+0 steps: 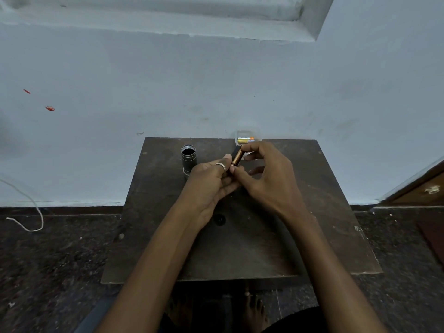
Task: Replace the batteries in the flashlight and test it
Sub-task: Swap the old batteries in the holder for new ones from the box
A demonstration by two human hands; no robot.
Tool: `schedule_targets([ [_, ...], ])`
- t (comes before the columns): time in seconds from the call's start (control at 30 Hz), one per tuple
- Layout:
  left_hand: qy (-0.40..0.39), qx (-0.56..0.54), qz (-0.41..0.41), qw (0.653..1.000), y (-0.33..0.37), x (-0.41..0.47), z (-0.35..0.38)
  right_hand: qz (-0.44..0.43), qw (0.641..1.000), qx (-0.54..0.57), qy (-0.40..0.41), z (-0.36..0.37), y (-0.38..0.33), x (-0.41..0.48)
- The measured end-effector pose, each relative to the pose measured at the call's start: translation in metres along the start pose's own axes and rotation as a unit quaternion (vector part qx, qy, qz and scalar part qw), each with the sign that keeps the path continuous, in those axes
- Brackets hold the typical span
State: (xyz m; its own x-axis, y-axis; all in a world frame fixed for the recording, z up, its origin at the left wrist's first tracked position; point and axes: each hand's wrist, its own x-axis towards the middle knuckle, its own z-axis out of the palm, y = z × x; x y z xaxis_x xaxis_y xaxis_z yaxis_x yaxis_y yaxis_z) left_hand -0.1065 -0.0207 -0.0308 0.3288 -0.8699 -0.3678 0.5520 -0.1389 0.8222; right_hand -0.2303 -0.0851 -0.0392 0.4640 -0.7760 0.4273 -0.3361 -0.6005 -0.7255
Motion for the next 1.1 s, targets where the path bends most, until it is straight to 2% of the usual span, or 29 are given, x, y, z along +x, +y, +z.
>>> schedule_targets([
  [0.53,0.014,0.115,0.045,0.992,-0.0074,0.0013,-0.0009,-0.092,0.976,-0.195,0.015,0.0023,-0.0041,-0.0067],
  [0.93,0.002,0.101,0.045,0.994,-0.0045,-0.0012,-0.0009,-0.114,0.981,-0.152,0.030,0.0030,0.0007,-0.0067],
  [1.1,0.003,0.087,0.039,0.995,-0.0026,-0.0010,-0.0033,-0.070,0.992,-0.108,-0.016,0.0005,0.0018,-0.0050],
])
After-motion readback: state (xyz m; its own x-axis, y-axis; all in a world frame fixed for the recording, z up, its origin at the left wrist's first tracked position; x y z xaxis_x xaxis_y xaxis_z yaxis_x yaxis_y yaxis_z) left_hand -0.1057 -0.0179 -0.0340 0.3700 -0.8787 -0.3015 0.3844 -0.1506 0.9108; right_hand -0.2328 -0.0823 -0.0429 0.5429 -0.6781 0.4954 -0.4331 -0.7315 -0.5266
